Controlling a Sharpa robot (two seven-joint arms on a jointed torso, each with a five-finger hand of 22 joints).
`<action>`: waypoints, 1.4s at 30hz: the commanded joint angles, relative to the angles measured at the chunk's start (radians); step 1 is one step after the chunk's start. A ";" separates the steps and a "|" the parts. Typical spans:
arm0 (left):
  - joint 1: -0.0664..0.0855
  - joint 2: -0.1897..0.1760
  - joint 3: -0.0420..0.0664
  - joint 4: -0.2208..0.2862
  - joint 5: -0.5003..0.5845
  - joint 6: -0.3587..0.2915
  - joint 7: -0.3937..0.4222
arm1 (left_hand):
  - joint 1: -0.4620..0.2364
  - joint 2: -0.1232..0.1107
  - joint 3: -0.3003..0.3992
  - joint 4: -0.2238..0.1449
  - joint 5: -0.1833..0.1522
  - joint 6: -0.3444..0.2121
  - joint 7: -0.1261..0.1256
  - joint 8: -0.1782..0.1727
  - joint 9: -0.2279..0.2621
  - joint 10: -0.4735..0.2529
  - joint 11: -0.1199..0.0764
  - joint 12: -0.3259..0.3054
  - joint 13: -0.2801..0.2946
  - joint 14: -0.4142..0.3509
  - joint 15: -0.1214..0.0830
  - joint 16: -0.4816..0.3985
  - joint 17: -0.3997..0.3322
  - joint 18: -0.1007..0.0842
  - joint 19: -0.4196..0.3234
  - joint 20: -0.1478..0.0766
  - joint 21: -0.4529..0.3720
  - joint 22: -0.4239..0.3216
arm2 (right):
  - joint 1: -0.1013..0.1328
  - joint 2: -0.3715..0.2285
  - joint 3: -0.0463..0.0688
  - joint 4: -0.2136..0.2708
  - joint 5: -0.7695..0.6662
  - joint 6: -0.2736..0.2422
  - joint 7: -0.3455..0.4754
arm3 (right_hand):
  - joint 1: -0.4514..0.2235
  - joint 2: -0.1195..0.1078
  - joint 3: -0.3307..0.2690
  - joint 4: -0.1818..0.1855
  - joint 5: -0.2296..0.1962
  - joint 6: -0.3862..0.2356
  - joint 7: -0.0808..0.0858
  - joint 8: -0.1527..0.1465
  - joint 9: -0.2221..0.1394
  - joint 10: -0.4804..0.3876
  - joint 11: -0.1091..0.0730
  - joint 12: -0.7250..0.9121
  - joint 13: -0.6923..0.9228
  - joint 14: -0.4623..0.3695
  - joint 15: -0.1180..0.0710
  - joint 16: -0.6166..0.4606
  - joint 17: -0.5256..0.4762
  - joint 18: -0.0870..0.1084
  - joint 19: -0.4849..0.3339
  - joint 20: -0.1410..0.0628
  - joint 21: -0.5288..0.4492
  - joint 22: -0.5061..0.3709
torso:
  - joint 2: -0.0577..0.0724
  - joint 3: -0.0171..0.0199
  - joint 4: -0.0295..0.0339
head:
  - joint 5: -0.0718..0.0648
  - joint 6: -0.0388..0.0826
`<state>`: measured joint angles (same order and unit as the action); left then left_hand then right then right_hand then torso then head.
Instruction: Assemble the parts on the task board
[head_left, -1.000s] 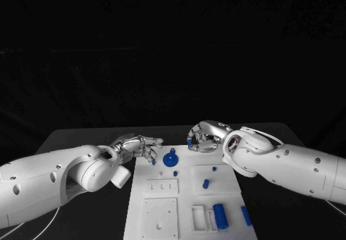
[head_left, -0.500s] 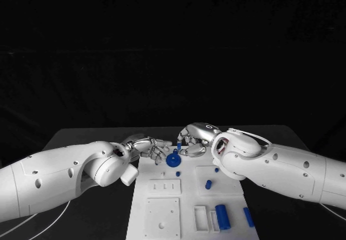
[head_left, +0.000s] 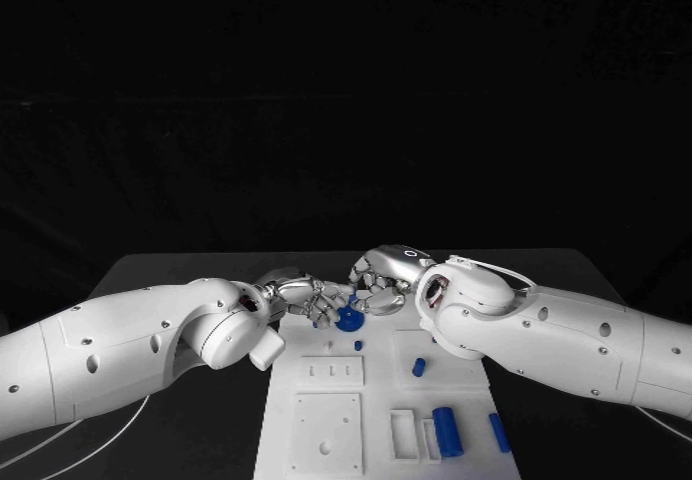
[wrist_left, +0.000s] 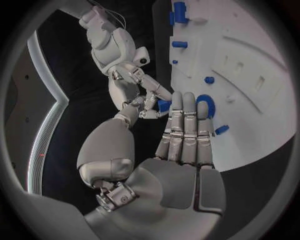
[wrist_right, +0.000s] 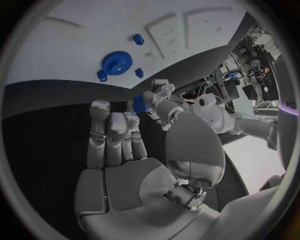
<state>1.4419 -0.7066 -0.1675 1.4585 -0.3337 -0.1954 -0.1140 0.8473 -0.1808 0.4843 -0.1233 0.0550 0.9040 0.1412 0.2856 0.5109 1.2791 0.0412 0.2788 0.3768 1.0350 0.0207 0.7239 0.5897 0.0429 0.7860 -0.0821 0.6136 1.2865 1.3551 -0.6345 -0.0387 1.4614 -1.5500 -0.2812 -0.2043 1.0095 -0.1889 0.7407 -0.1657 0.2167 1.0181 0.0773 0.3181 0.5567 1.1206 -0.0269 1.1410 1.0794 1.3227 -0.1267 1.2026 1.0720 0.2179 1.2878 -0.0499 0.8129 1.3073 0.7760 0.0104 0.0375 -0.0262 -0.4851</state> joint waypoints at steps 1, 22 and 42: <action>0.004 0.004 0.000 0.001 -0.022 0.004 -0.016 | 0.001 -0.010 0.002 0.011 -0.006 0.009 -0.001 0.003 0.000 -0.008 -0.002 -0.003 0.002 -0.005 -0.003 -0.004 -0.001 -0.003 -0.005 0.001 -0.003 -0.001 | 0.000 0.006 0.000 -0.003 -0.016 0.022 -0.007 | 0.002 -0.009 0.001 0.006 -0.002 0.013 0.007 0.001 0.002 0.006 0.000 -0.002 0.001 0.000 -0.008 0.000 0.002 0.044 0.002 -0.001 0.003 0.016 | 0.000 0.0004 -0.0005 | 0.000 -0.001; 0.004 0.021 0.000 -0.017 -0.021 0.011 -0.016 | -0.002 0.002 0.009 0.035 -0.005 0.024 -0.007 0.012 0.003 -0.008 -0.004 -0.001 0.008 -0.003 -0.003 -0.002 0.000 -0.002 -0.006 0.001 0.000 -0.001 | 0.000 0.013 -0.002 0.008 -0.015 0.039 -0.007 | 0.002 -0.011 0.002 0.010 0.002 0.013 0.008 0.000 0.003 0.005 0.000 -0.002 0.002 0.000 -0.008 0.000 0.002 0.044 0.002 0.000 0.003 0.017 | 0.000 0.0002 -0.0004 | 0.003 -0.003; 0.004 0.028 -0.002 -0.028 -0.025 0.031 -0.024 | 0.026 0.027 0.005 0.022 -0.004 0.050 -0.019 0.025 0.007 -0.003 -0.009 0.006 0.016 0.002 -0.007 0.006 0.003 -0.002 -0.006 -0.001 0.006 0.001 | -0.002 0.023 -0.006 0.008 -0.013 0.046 -0.005 | 0.002 -0.011 0.002 0.012 0.006 0.013 0.008 0.000 0.003 0.005 0.000 -0.002 0.002 0.000 -0.008 0.000 0.002 0.044 0.001 0.001 0.004 0.017 | 0.000 -0.0003 0.0002 | 0.001 -0.009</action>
<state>1.4423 -0.6826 -0.1701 1.4277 -0.3540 -0.1879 -0.1419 0.8695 -0.1587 0.4901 -0.0980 0.0550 0.9456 0.1212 0.3052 0.5187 1.2755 0.0376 0.2788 0.3916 1.0351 0.0207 0.7239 0.5922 0.0430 0.7861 -0.0821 0.6137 1.2868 1.3543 -0.6165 -0.0440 1.4688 -1.5545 -0.2472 -0.2107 1.0069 -0.1915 0.7406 -0.1602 0.2167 1.0180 0.0776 0.3121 0.5582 1.1208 -0.0266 1.1410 1.0800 1.3219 -0.1298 1.2027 1.0724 0.2178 1.2863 -0.0481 0.8128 1.3073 0.7771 0.0103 0.0369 -0.0247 -0.4930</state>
